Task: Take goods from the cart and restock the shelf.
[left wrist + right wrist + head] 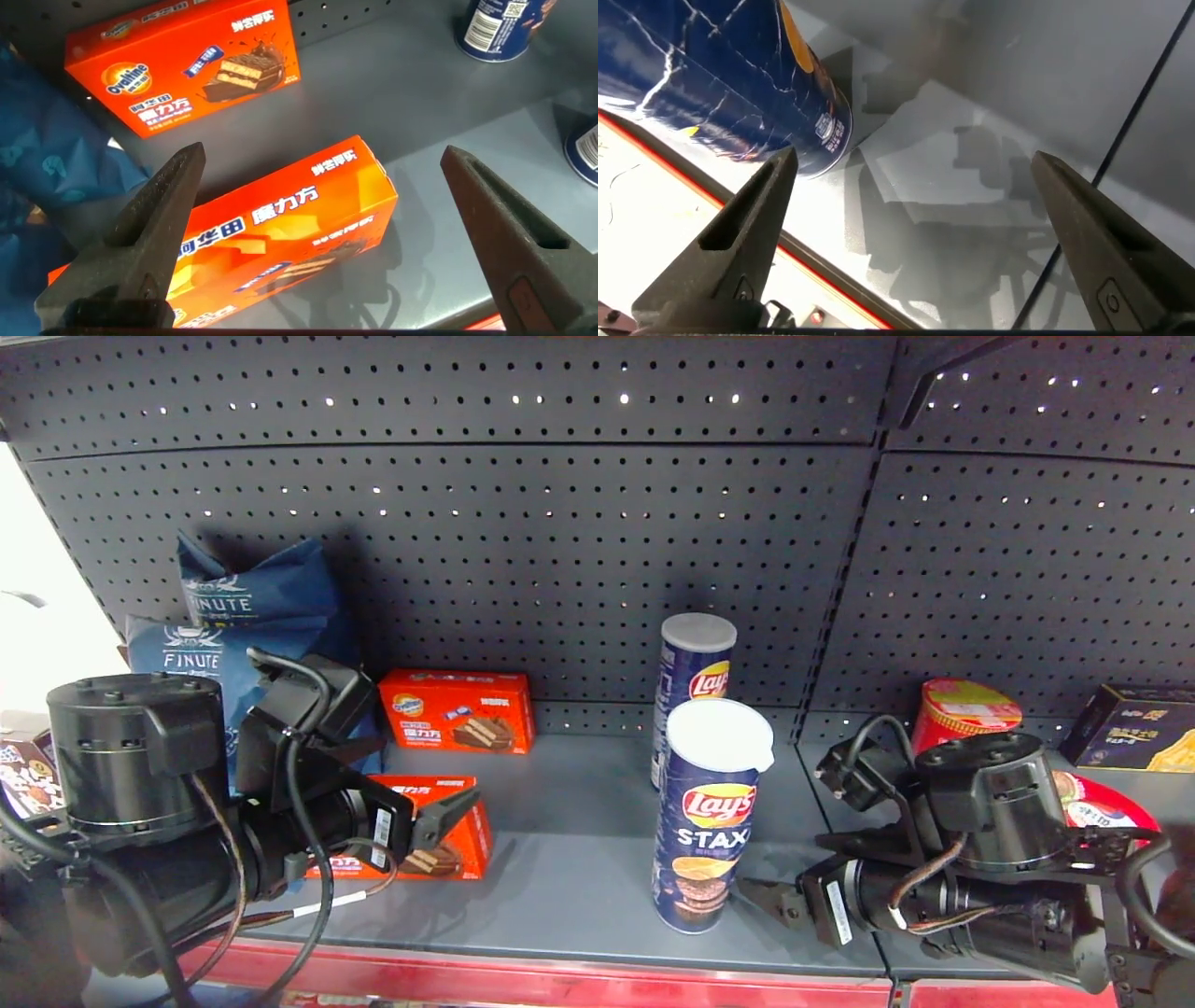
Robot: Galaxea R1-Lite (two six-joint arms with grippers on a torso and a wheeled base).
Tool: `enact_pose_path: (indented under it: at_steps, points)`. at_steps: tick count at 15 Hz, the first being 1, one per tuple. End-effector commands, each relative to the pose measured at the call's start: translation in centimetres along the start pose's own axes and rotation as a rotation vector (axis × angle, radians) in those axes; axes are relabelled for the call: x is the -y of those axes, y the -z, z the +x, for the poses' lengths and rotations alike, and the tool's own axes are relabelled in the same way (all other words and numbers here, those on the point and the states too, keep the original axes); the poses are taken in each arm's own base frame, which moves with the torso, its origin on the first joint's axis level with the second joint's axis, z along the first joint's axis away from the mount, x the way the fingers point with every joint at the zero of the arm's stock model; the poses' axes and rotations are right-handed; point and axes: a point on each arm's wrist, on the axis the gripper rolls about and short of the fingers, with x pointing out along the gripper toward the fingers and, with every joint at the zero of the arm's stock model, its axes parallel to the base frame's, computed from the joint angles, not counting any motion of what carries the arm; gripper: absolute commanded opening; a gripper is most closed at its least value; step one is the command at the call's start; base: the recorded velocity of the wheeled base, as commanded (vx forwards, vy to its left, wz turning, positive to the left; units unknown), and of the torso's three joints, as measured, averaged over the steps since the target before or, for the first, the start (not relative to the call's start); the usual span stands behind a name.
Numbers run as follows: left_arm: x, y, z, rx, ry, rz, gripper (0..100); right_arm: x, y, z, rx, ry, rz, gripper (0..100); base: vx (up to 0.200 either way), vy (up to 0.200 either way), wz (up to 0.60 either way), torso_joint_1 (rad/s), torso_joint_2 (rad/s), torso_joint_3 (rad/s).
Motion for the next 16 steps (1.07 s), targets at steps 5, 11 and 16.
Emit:
enact_pose_path:
  at_steps: [5,11,16]
  points:
    - [0.1,-0.8,-0.3,0.034,0.003,0.012,100,0.5,-2.0,-2.9,0.125,0.002,0.024,100,0.000,0.000,0.00,0.000,0.00,0.000]
    - [-0.7,-2.7,-9.6,0.302,-0.052,-0.005,100,2.3,-5.6,-9.4,0.413,0.062,0.082,100,0.000,0.000,0.00,0.000,0.00,0.000]
    - [-1.6,3.9,-16.8,0.353,-0.276,-0.040,100,5.7,0.7,-16.7,0.511,0.298,0.156,100,0.000,0.000,0.00,0.000,0.00,0.000]
